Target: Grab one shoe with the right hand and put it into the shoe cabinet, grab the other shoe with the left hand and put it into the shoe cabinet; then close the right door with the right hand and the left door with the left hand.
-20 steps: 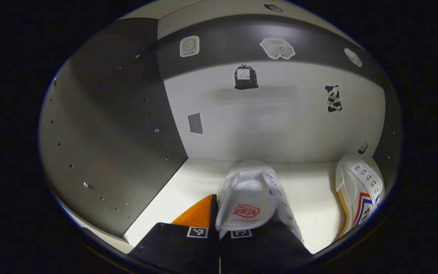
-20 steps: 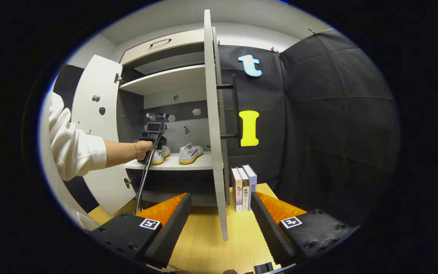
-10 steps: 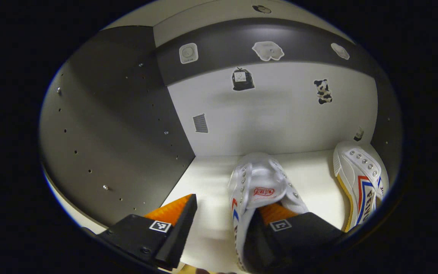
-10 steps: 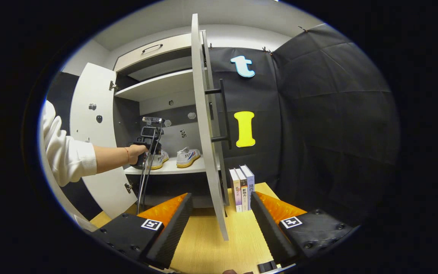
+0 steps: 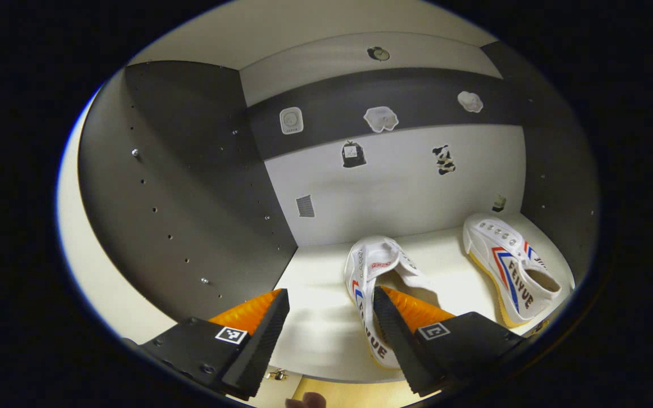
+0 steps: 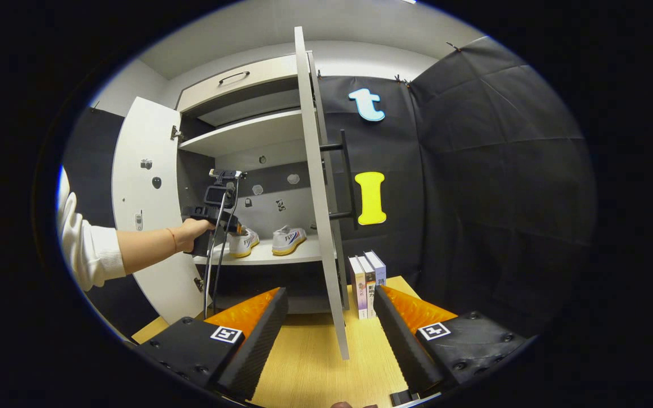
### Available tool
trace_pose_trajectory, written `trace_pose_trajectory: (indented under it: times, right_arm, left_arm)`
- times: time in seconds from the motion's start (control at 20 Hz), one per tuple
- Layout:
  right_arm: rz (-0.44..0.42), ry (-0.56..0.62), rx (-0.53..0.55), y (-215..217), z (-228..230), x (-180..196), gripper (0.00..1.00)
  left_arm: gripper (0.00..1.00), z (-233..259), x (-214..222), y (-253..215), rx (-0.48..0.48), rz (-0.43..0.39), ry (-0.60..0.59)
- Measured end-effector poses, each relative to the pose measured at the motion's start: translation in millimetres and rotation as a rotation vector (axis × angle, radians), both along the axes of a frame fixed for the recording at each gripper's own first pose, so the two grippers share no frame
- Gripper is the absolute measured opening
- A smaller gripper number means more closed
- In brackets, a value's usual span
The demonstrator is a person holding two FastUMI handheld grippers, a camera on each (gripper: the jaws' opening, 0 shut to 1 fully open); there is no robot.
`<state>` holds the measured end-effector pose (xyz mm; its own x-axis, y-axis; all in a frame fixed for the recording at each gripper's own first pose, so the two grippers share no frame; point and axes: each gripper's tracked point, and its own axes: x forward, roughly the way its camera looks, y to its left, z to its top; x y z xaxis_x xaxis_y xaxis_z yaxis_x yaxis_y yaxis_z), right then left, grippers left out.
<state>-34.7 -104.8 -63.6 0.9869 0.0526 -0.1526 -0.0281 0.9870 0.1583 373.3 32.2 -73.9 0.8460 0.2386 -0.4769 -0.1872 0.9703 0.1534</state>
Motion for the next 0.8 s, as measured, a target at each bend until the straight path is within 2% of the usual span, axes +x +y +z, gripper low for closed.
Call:
trace_pose_trajectory:
  times: [0.15,0.45,0.7,0.8]
  right_arm:
    - [-0.005,-0.005,-0.009,0,3,-2,0.97]
    - [-0.022,-0.019,-0.045,-14,19,-6,0.97]
    - [-0.102,-0.040,-0.039,-56,42,-3,0.97]
    - [-0.161,-0.039,-0.064,-82,47,1,0.96]
  left_arm:
    - [0.93,12,-19,-6,-0.018,-0.024,-0.037]
    - [0.93,64,-71,-20,-0.032,-0.086,-0.202]
    - [0.94,104,-127,-48,-0.098,-0.164,-0.340]
    - [0.95,120,-150,-52,-0.124,-0.183,-0.382]
